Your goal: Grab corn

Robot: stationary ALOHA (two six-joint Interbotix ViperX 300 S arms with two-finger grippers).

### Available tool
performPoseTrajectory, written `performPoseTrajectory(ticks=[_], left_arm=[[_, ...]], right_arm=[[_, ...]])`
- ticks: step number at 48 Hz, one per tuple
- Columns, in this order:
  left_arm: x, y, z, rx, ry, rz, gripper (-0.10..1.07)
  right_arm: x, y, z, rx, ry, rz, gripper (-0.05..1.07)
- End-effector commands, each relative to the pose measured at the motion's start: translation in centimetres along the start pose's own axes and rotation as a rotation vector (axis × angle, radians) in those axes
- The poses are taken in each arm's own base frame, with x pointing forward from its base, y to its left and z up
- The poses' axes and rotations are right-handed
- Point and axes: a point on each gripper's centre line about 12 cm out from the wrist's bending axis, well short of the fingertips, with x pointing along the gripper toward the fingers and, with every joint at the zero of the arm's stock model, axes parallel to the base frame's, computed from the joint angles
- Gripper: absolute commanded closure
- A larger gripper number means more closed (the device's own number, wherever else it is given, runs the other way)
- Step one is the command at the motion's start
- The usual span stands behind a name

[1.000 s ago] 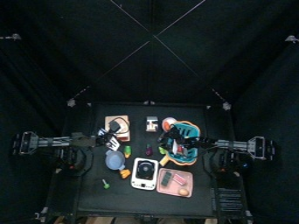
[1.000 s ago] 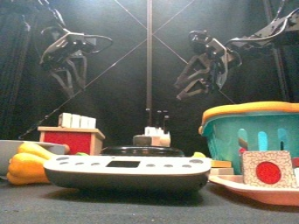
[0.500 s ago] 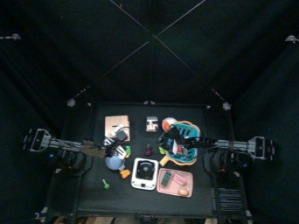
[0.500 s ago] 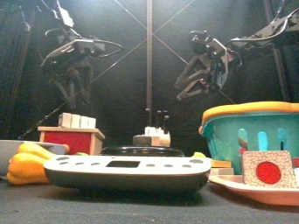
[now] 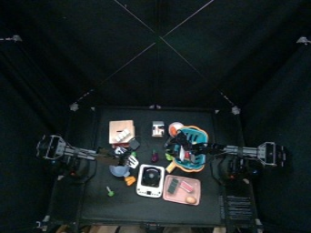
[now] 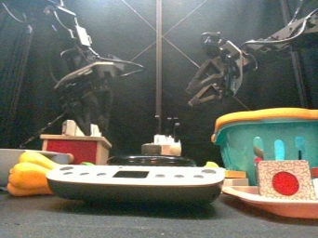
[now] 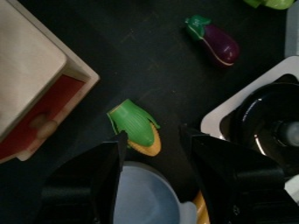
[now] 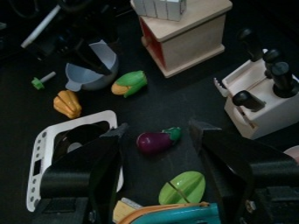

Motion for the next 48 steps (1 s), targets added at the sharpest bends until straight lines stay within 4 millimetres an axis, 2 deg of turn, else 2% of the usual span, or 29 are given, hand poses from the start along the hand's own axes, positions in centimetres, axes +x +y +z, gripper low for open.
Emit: performPoseTrajectory(ticks=[1,16,29,48], left_arm=[[0.1,-0.5,0.7,-0.007,-0.014,-0.016,0.09],[1.4,0.0,0.4,-0.044,0.017,0.015,-0.04],[3.8,0.9,0.2,-0.089,0.075,0.075,-0.04],[5.5,1.0,-0.2,-0.1,0.11,0.096,-0.04]], right_arm=[[-0.5,0.3,0.8,-0.005,-0.03,0.012,0.12],[-0.5,0.3,0.8,-0.01,-0.029,0.012,0.12],[-0.5,0.3,0.8,-0.011,-0.027,0.012,0.12],[-0.5,0.3,0.8,-0.011,-0.027,0.012,0.12]])
